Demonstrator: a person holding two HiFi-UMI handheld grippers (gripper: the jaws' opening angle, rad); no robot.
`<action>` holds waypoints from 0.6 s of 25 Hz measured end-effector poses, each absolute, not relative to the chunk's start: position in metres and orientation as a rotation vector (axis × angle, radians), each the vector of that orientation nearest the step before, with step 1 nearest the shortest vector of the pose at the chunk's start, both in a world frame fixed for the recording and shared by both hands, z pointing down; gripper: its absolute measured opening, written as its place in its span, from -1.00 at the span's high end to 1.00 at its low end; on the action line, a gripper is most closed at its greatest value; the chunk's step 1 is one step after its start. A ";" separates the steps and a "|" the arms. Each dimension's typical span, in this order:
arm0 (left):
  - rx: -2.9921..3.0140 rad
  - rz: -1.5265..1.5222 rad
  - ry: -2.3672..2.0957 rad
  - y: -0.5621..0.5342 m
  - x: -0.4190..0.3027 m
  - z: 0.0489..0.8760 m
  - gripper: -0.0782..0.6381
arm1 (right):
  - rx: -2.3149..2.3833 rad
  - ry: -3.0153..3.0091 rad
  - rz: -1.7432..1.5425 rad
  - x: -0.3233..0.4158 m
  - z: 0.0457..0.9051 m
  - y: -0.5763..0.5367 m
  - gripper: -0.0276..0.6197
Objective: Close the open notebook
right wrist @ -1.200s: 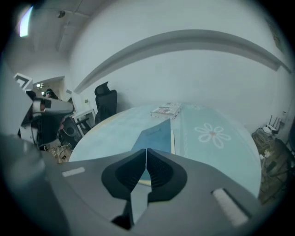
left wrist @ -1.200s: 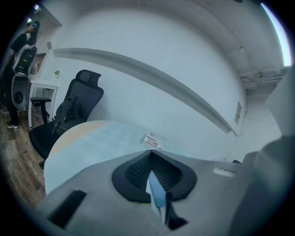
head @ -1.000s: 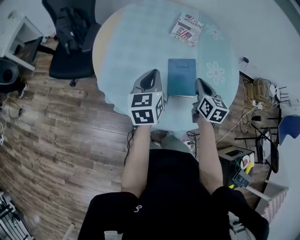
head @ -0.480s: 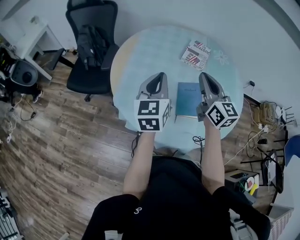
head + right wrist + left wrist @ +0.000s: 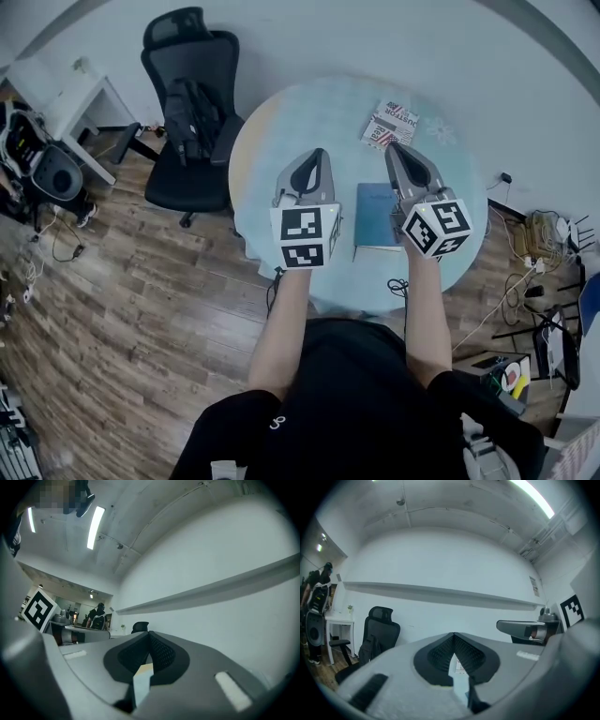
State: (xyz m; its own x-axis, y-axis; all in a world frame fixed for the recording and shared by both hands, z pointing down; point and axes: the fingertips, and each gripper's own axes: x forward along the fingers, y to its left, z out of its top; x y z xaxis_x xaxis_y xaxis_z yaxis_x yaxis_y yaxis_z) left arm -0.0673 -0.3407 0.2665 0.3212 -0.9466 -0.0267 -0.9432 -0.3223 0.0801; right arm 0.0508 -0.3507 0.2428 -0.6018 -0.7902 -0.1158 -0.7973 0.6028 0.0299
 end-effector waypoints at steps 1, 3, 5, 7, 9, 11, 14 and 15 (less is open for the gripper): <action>2.512 -0.106 -1.801 -0.340 -0.067 0.267 0.80 | -1.358 2.736 0.116 0.051 0.245 -0.350 0.88; 2.504 -0.102 -1.804 -0.340 -0.068 0.271 0.80 | -1.365 2.743 0.106 0.053 0.248 -0.348 0.88; 2.493 -0.096 -1.804 -0.338 -0.069 0.276 0.80 | -1.373 2.747 0.096 0.056 0.252 -0.347 0.88; 2.487 -0.092 -1.805 -0.336 -0.069 0.279 0.80 | -1.375 2.751 0.091 0.058 0.254 -0.346 0.88; 2.483 -0.088 -1.810 -0.335 -0.069 0.280 0.80 | -1.369 2.761 0.086 0.057 0.256 -0.346 0.88; 2.477 -0.087 -1.819 -0.332 -0.071 0.281 0.80 | -1.356 2.776 0.080 0.053 0.260 -0.345 0.87; 2.462 -0.083 -1.834 -0.328 -0.076 0.283 0.80 | -1.335 2.799 0.077 0.045 0.263 -0.340 0.88; 2.455 -0.080 -1.839 -0.327 -0.078 0.284 0.80 | -1.327 2.806 0.076 0.043 0.264 -0.339 0.88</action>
State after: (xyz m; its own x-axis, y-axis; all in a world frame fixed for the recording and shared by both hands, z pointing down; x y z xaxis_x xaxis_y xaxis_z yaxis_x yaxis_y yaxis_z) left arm -0.0781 -0.3267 0.2840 0.2809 -0.9597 0.0023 -0.9559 -0.2796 0.0895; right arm 0.0428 -0.3389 0.2642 -0.6341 -0.7714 -0.0537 -0.7732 0.6336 0.0287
